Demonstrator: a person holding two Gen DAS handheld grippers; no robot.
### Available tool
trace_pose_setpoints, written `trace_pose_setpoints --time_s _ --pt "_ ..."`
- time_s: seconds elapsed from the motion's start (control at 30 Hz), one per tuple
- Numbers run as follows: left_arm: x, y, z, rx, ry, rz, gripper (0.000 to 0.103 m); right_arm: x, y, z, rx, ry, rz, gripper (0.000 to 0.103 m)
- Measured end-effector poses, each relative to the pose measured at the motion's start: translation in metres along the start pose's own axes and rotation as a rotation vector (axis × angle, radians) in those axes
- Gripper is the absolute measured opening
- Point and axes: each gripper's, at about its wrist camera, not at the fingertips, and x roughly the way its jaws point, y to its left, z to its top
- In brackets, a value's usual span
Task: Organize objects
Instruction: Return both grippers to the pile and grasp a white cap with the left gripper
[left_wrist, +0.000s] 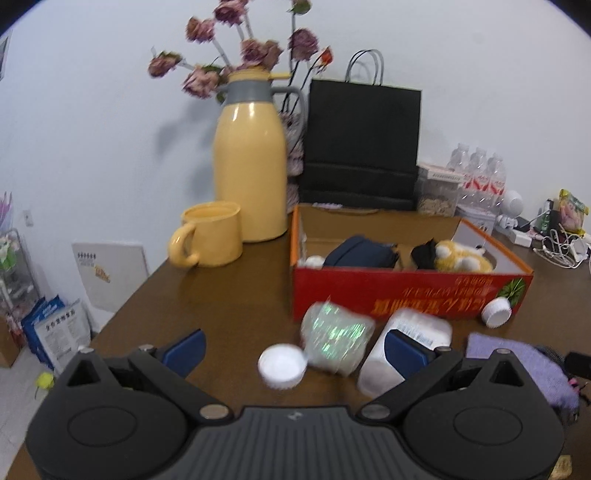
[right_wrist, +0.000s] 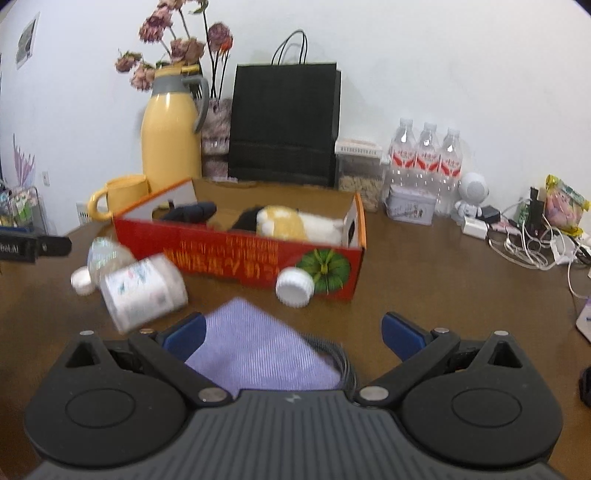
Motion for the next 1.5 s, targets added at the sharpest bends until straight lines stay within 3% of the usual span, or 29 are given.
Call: trace_pose_setpoints --time_s 0.27,0.73,0.87,0.93,1.0,1.17,1.3,1.5 --pt "0.005 0.012 -0.020 -0.019 0.045 -0.008 0.103 0.010 0.000 -0.024 0.006 0.056 0.015 0.103" --pt "0.056 0.025 -0.016 -0.027 0.126 0.059 0.099 0.046 0.011 -0.016 -0.054 0.115 0.112 0.103" --pt "0.071 0.022 -0.014 0.008 0.146 0.036 0.084 0.055 0.009 -0.020 -0.039 0.140 0.125 0.103" --pt "0.078 0.019 -0.015 0.024 0.156 0.017 0.068 0.056 0.009 -0.021 -0.032 0.142 0.126 0.103" --pt "0.077 0.017 -0.017 0.032 0.133 0.012 0.039 0.056 0.009 -0.022 -0.027 0.135 0.122 0.103" --pt "0.068 0.014 -0.020 0.039 0.085 0.011 0.039 0.056 0.007 -0.022 -0.024 0.129 0.123 0.093" --pt "0.067 0.019 -0.020 0.000 0.083 0.013 0.039 0.055 0.004 -0.022 -0.009 0.125 0.118 0.076" --pt "0.065 0.025 -0.021 -0.032 0.084 0.011 0.039 0.054 0.004 -0.022 -0.003 0.118 0.113 0.057"
